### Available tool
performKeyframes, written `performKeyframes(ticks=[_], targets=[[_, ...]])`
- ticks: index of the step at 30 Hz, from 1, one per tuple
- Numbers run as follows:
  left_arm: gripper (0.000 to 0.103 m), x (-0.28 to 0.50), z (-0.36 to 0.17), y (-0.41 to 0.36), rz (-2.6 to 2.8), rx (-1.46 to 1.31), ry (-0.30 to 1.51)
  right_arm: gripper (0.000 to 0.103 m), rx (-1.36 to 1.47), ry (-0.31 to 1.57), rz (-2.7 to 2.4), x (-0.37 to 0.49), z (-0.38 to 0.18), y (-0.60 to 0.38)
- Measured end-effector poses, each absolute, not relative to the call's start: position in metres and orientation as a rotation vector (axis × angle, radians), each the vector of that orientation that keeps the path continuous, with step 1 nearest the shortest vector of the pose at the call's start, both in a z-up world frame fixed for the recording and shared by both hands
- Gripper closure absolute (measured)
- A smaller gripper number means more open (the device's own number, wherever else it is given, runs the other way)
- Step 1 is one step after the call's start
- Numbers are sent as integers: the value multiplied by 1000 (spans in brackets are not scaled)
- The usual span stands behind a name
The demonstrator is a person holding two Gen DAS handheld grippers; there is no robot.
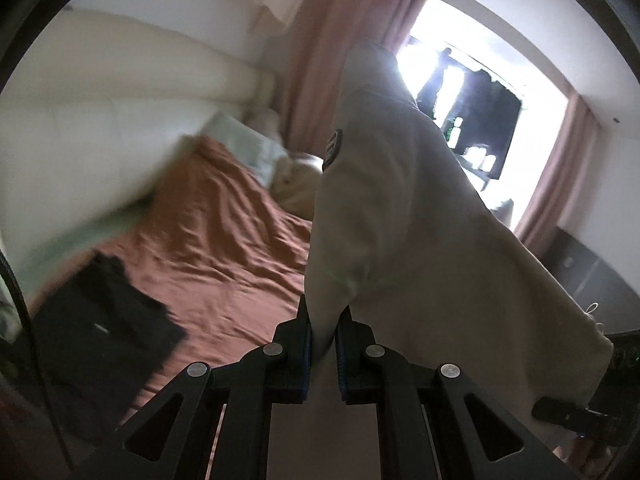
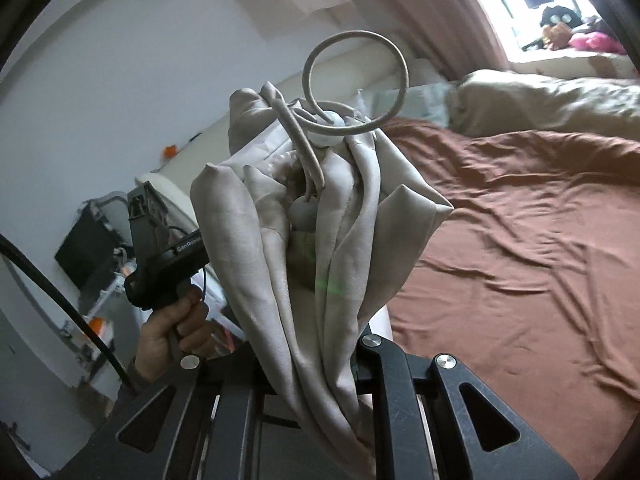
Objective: Fold large clothes
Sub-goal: 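Lift the folded jacket with both tools and carry it toward the headboard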
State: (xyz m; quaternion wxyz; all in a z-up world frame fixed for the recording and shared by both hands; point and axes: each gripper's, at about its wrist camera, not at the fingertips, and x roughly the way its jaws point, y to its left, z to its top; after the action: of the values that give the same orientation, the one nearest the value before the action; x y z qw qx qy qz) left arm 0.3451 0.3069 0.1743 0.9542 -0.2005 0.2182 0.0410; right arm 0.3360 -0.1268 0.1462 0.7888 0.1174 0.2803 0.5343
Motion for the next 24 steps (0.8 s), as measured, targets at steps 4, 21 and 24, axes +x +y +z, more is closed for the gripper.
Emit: performKeyframes(ticks=[4,21,24], targets=[[93,324,190,359,169,-396,430,94,246,607,1226,354,146,-76],[93,274,233,492,589,-232,516,94,236,729,1565,360,119,114],[93,271,230,504,638,-239,550,94,248,767,1587,372,109,133]])
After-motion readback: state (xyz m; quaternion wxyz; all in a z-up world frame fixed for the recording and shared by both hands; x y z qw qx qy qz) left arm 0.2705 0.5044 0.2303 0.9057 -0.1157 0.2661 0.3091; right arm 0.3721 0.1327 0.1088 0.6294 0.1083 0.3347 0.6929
